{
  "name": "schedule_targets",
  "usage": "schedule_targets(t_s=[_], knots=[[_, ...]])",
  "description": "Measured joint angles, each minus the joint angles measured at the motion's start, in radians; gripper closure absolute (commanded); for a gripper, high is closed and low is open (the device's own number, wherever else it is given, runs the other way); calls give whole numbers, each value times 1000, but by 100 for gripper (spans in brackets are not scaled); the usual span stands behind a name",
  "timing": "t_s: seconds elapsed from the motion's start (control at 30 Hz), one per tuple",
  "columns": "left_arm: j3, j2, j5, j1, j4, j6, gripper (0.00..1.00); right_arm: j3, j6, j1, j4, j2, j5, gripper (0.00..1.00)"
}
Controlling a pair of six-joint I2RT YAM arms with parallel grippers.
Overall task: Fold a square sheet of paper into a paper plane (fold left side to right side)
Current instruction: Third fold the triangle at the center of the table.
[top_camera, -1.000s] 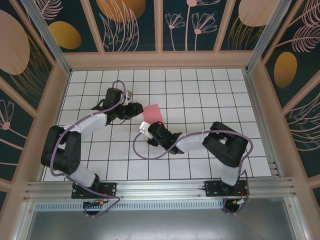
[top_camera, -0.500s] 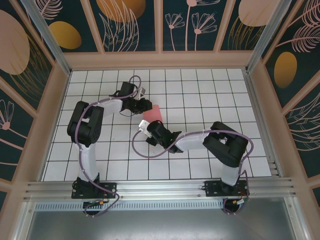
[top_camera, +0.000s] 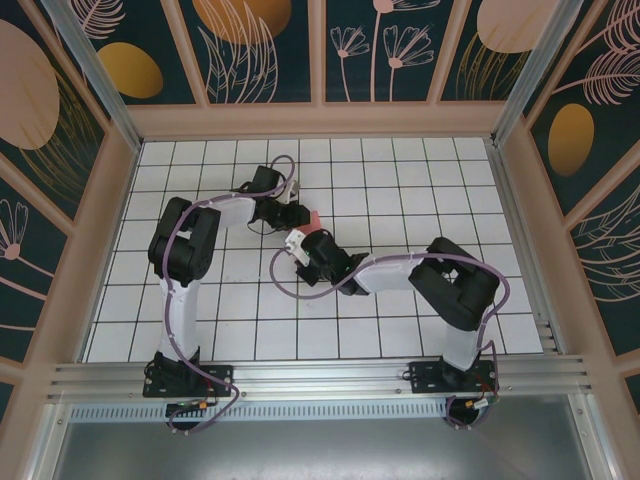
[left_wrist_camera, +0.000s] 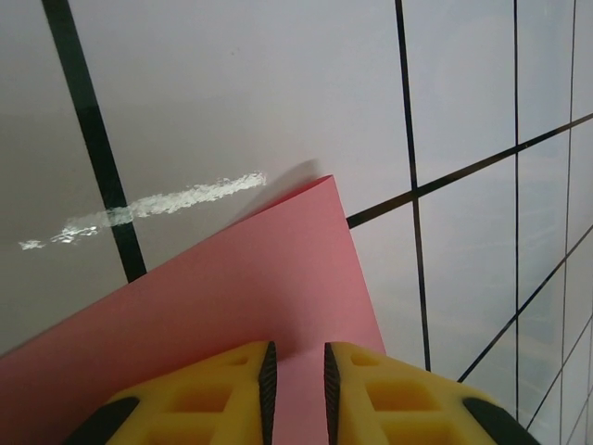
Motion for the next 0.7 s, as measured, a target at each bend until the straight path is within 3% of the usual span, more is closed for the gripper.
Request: schedule_targets(t_s=[0.33,0.7], knots=[[1,0,-6,-2,-7,27,77,38,120,-133,-55,0,-180,100],[1,0,-6,-2,-8,34,78,103,167,-178,-102,48,-209,100]])
